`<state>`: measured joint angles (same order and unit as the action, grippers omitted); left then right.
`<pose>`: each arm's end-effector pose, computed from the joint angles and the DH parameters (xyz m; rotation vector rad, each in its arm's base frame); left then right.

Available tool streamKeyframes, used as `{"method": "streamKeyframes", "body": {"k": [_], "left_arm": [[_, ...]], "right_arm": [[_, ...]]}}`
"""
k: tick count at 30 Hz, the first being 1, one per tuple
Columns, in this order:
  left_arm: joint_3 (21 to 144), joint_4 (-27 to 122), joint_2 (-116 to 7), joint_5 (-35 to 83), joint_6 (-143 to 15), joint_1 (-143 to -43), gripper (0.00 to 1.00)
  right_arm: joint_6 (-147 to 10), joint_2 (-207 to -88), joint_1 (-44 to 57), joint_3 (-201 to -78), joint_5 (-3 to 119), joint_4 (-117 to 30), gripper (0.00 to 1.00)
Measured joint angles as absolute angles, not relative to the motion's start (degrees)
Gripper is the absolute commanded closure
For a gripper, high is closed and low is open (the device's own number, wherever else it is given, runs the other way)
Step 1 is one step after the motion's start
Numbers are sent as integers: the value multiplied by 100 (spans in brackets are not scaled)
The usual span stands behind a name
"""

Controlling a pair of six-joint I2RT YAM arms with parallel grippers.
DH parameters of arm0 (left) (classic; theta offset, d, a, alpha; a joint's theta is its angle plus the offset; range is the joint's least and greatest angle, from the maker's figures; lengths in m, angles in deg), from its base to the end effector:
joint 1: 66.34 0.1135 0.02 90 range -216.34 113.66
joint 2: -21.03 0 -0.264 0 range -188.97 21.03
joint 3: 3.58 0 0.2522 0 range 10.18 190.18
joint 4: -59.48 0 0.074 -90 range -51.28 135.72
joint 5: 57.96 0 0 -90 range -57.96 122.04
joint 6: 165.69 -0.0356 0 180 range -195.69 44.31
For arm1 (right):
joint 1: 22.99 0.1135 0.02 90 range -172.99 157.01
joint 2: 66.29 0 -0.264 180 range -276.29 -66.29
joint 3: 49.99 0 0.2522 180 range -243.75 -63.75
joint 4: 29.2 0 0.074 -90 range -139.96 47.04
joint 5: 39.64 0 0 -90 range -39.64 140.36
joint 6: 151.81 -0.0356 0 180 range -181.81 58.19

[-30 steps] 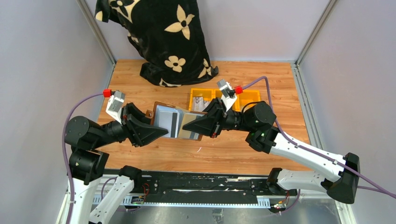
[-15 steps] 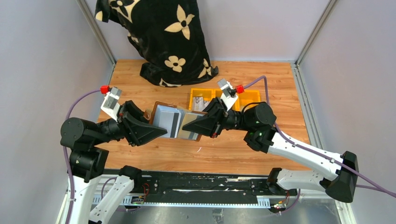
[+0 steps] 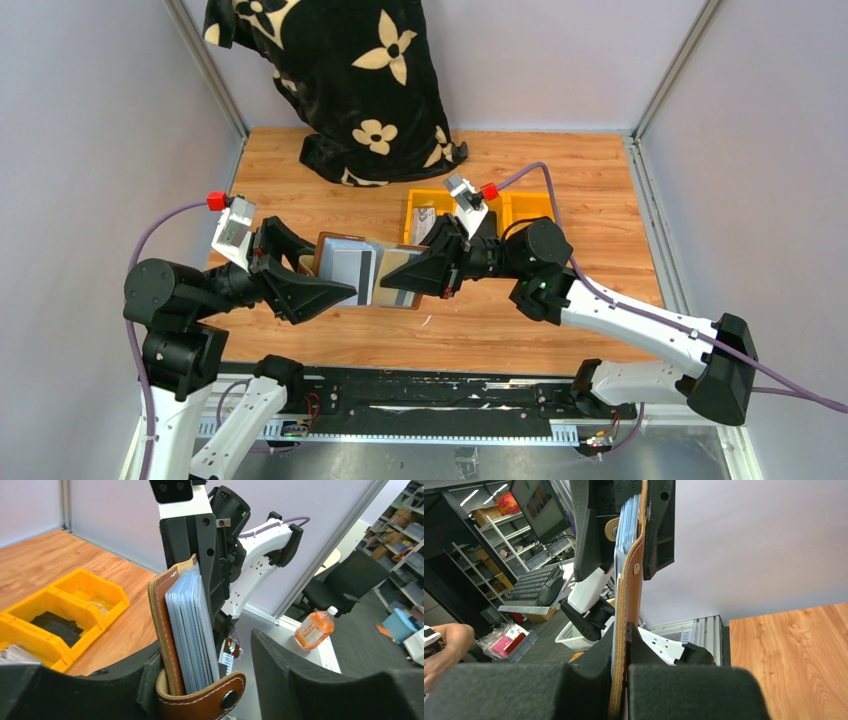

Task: Take the credit cards out of the card holder
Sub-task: Remove the credit card from the card holder.

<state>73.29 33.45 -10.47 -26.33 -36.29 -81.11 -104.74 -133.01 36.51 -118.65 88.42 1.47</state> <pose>0.0498 -0.0445 0.4616 0.6778 1.3946 -1.3880 0.1098 0.2297 0.4195 -0.8825 1.0333 1.8856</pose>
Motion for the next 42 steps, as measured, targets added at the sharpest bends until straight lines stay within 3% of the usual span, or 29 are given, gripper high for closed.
{"method": "streamKeyframes", "body": {"k": [9,12,17,20,26,31,42], "left_arm": [[7329,3056,-1006,-2657,-3946,-8111,71],[7314,3139,-1010,-2810,-3795,-8111,81],[7309,3321,-1065,-3009,-3513,-8111,88],[7309,3323,-1080,-3044,-3470,-8111,93],[7495,2700,-1139,-2681,-4012,-8111,96],[7606,2118,-1157,-2102,-4534,-8111,96],[7606,1847,-1261,-1772,-4656,-8111,97]], "right_arm": [[-10558,-13316,3660,-11865,8980,142,98],[-10575,-13325,3662,-11869,9015,140,87],[-10544,-13322,3610,-12136,9159,-194,57],[-10470,-13187,3395,-12243,9148,-691,48],[-9821,-12291,3057,-12448,8309,-2284,47],[-9664,-11674,3070,-12507,8021,-2489,48],[-9642,-13121,3865,-12778,8762,-2492,48]]}}
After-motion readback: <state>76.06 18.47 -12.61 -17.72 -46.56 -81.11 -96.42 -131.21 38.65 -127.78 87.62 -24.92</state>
